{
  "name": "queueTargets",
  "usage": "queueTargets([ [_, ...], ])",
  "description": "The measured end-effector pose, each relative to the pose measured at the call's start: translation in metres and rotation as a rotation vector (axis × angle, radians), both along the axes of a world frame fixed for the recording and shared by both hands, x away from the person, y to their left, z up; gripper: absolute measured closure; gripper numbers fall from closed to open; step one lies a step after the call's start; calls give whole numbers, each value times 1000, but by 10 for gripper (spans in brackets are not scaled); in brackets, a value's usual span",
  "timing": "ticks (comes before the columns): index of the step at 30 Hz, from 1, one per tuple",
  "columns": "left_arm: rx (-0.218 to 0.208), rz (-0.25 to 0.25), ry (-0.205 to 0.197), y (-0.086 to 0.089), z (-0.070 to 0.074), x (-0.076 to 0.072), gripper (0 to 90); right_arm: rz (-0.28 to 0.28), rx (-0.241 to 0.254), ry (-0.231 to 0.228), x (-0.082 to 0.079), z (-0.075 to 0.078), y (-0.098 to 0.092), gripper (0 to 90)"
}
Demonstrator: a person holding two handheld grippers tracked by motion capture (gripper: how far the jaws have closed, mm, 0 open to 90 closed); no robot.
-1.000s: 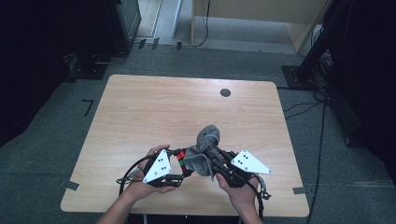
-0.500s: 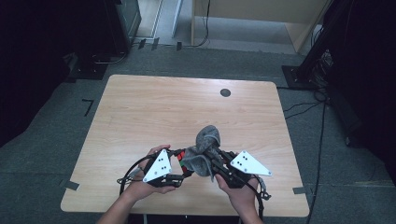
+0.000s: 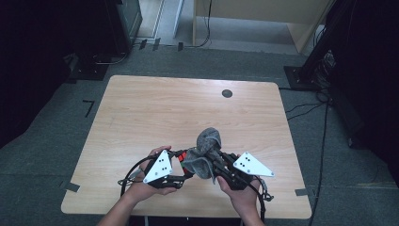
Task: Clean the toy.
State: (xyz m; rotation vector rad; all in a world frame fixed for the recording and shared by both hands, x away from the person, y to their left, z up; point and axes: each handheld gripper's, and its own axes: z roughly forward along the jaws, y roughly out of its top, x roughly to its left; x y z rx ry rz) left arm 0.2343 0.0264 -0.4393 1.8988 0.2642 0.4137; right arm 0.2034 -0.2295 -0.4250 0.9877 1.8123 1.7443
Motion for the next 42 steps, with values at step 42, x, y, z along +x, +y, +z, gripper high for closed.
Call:
queueTargets([
  [42,-6,16,5,5,0,5,347,-114,-43,77,16,-21,-17,693],
])
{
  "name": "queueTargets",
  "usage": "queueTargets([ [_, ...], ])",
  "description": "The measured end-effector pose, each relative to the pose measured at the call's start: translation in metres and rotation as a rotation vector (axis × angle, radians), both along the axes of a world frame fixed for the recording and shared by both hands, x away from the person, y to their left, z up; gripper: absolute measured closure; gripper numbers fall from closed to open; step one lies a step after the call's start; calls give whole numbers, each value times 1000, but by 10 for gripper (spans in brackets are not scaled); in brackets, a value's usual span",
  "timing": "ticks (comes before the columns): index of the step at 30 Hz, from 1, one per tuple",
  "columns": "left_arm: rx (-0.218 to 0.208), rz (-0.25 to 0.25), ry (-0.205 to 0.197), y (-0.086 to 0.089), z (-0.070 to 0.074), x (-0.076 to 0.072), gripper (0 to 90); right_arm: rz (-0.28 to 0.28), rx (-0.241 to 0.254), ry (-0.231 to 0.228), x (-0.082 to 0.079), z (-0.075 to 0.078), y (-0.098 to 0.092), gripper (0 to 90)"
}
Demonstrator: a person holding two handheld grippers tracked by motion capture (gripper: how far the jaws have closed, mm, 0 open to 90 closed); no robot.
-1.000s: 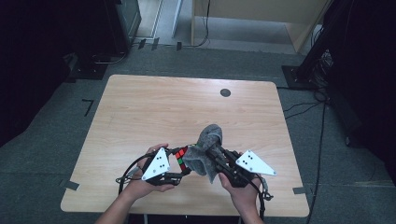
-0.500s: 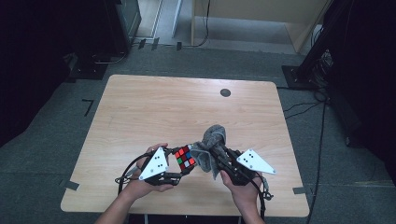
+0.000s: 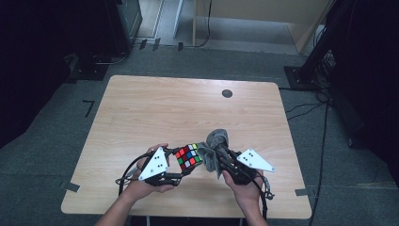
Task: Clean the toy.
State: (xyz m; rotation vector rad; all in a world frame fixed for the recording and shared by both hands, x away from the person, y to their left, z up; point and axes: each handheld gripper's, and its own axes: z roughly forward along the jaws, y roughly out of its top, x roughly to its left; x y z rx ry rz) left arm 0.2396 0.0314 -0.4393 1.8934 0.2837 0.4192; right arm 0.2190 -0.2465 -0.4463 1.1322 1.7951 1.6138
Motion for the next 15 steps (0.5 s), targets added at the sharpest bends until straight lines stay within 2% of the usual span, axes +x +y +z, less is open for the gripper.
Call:
queueTargets([
  [2,25,0,0,-4,-3,-1,346,13,43,-32,-4,9,1,693],
  [4,25,-13,3,-7,-4,-2,346,44,56,-66,-10,16,5,692],
  [6,16,-26,1,-9,-3,-5,346,77,35,-92,-13,19,11,690],
  [8,15,-25,-4,-9,0,-6,346,91,3,-93,-13,17,16,685],
  [10,2,-22,-2,-5,2,-5,346,80,15,-78,-9,11,14,685],
  [13,-61,-18,14,4,7,-2,346,26,-40,-22,-1,1,7,687],
  [15,-75,-9,18,6,9,0,346,-1,-31,0,1,-2,0,687],
])
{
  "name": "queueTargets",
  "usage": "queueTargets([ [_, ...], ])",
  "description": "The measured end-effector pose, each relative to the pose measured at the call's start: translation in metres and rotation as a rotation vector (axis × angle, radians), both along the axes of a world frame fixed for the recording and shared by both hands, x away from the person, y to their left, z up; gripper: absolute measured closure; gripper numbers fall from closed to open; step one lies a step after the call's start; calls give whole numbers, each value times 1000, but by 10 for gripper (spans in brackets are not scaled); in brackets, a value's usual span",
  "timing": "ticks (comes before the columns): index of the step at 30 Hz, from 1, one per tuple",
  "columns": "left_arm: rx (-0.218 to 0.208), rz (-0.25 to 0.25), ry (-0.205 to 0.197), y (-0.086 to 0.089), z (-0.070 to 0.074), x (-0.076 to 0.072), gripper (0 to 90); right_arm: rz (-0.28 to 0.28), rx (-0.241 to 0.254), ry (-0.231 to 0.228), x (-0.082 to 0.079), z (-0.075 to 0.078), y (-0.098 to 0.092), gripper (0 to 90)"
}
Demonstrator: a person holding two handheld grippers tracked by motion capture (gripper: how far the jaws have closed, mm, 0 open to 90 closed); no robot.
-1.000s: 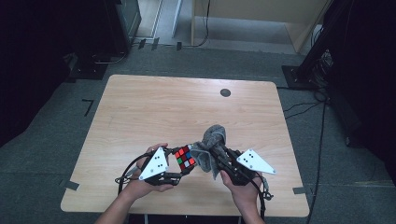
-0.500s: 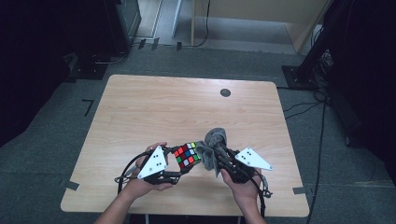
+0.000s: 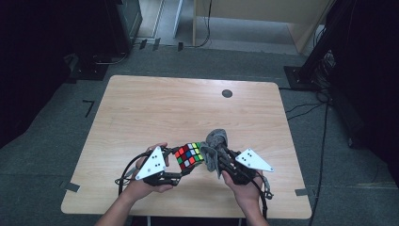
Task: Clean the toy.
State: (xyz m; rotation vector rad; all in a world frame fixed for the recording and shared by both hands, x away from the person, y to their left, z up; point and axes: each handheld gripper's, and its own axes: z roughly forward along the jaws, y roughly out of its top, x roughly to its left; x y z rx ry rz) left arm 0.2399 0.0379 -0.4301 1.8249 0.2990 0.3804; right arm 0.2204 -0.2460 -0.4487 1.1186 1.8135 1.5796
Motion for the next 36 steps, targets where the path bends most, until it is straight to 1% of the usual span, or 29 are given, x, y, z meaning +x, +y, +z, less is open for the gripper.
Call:
queueTargets([
  [1,18,7,-3,1,-1,1,346,-6,15,-2,0,1,-2,688],
  [2,37,15,-7,0,-3,1,346,-10,49,-15,-1,5,-5,688],
  [3,56,21,-8,-2,-5,2,346,-8,75,-33,-4,9,-5,688],
  [4,71,20,-4,-5,-8,2,346,2,89,-54,-7,15,-3,688],
  [5,81,15,-1,-8,-10,1,346,18,92,-79,-11,20,0,688],
  [7,99,-4,-7,-14,-12,-2,346,63,80,-122,-18,27,8,687],
  [9,89,-30,-11,-18,-11,-7,346,108,43,-133,-21,29,18,685],
  [10,81,-32,-5,-18,-9,-8,346,112,21,-133,-21,28,21,683],
  [11,75,-29,-6,-18,-8,-8,346,105,32,-138,-21,25,21,683],
  [12,68,-28,-6,-16,-8,-7,346,97,52,-131,-19,22,19,684],
  [13,63,-23,-5,-14,-7,-7,346,80,39,-114,-16,20,16,684],
  [15,41,-7,-2,-10,-6,-5,346,24,-26,-86,-10,13,11,690],
  [16,31,1,-3,-8,-5,-3,346,7,-35,-70,-8,9,7,691],
  [18,1,22,13,-4,-4,0,346,-17,-14,-40,-3,1,0,694],
  [20,-54,37,43,1,-3,3,346,-24,13,-9,1,-5,-4,695],
  [22,-99,36,75,4,-2,5,346,-2,37,2,2,-7,-3,696],
  [23,-105,25,79,4,-2,5,346,22,56,1,1,-6,0,696],
  [24,-100,14,77,3,-2,4,346,49,77,-2,0,-5,3,696],
  [25,-91,4,71,1,-2,3,346,69,84,-5,-1,-4,7,697],
  [26,-86,-2,68,-1,-2,2,346,87,76,-9,-2,-4,11,697],
  [27,-91,-6,75,-2,-2,1,346,102,67,-7,-3,-4,16,703],
  [28,-97,-11,81,-3,-2,1,346,108,55,-5,-4,-6,20,709],
  [29,-100,-13,82,-3,-2,1,346,113,54,5,-4,-8,23,711],
  [31,-105,-17,82,-4,-1,-1,346,135,51,19,-3,-13,27,716],
  [34,-106,-12,70,-3,1,-1,346,169,29,37,-3,-17,31,716],
  [36,-112,-9,73,-1,2,0,346,185,5,31,-2,-15,31,715],
])
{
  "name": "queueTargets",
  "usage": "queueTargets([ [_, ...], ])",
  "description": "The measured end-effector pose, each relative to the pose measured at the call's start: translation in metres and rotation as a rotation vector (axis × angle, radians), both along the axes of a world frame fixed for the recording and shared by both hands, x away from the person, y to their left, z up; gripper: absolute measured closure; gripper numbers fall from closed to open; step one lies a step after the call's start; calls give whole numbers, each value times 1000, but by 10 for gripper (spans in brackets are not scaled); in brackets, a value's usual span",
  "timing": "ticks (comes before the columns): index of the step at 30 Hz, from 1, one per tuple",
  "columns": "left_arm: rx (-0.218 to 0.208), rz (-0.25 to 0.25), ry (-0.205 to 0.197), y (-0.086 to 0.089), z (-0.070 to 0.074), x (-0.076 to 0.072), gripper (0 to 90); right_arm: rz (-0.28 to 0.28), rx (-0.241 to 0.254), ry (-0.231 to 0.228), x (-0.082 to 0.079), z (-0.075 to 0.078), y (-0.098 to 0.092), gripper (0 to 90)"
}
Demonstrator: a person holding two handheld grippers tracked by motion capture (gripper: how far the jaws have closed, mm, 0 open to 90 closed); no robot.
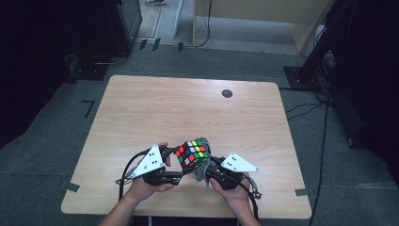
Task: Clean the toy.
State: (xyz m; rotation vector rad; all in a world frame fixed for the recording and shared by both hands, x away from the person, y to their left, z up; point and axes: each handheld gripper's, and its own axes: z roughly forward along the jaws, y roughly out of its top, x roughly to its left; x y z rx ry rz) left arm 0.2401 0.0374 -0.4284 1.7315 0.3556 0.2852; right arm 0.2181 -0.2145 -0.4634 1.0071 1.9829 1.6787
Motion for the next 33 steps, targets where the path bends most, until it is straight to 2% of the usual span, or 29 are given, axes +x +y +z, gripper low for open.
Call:
queueTargets([
  [1,5,5,4,1,0,1,346,-14,-15,-18,-1,4,-2,716],
  [2,6,5,13,2,-1,2,346,-32,-9,-39,-1,10,-7,717],
  [5,15,-5,17,1,-2,2,346,-92,117,-56,-2,24,-24,722],
  [8,-2,-9,22,0,-1,1,346,-80,104,-57,-5,23,-20,726],
  [11,-15,4,26,3,0,2,346,-43,108,13,-4,12,-8,726],
  [13,-28,18,34,6,2,3,346,4,81,55,-2,4,1,724],
  [15,-33,24,40,8,2,5,346,32,54,70,-2,0,7,722],
  [17,-36,26,46,10,1,7,346,20,43,51,-3,4,6,721],
  [18,-31,25,49,10,1,7,346,5,53,38,-3,7,3,721],
  [21,-22,16,55,8,-1,7,346,-64,135,8,-4,17,-11,720],
  [23,-21,4,60,5,-1,5,346,-86,146,-2,-4,18,-14,719],
  [26,-23,9,56,3,1,3,346,-63,118,39,-4,10,-4,719],
  [28,-34,30,57,4,2,4,346,-20,92,88,-2,1,5,717],
  [29,-54,41,65,6,3,4,346,8,84,106,-1,-3,10,714],
  [31,-106,59,95,8,5,5,346,67,99,157,-2,-11,20,711],
  [33,-134,68,117,8,4,6,346,117,136,187,-4,-14,30,709],
])
